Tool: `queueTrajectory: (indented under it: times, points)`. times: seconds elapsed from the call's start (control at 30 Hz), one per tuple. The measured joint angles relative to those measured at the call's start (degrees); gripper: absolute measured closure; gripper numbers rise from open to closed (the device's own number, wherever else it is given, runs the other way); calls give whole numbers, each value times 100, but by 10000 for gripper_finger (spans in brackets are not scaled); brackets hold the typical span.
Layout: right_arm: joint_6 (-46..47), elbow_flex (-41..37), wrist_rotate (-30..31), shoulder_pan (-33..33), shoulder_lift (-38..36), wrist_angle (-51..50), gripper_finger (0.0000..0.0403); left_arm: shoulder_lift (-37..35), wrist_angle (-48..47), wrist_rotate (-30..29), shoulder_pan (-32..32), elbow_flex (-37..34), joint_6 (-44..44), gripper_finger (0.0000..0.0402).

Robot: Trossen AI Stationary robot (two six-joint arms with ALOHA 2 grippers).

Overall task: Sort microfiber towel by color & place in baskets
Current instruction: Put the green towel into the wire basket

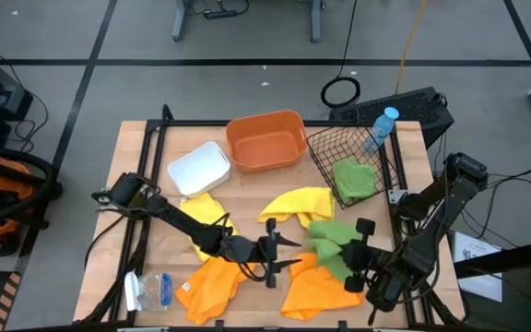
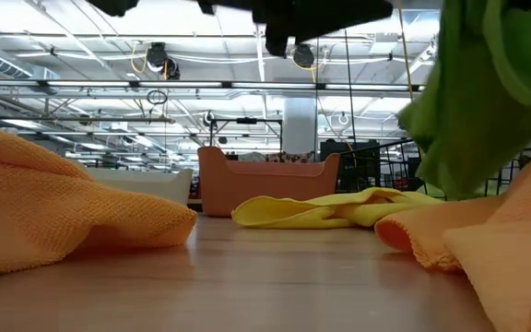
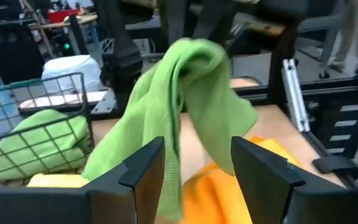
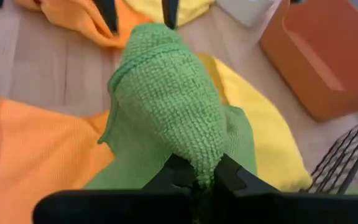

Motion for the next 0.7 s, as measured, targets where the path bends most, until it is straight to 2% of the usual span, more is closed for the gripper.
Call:
queueTrajectory:
  times: [0.4,0.6,0.7]
  points:
    - [-109,0,599,-44,406,317,400,35,378,117,-57,4,-381,199]
    - [-136,0,1197,-90,464,508,401,35,544,75,-57,5,-393,123]
    - [-386,1,1395,-166,464,684,401,35,582,-456,-57,7,-324,76]
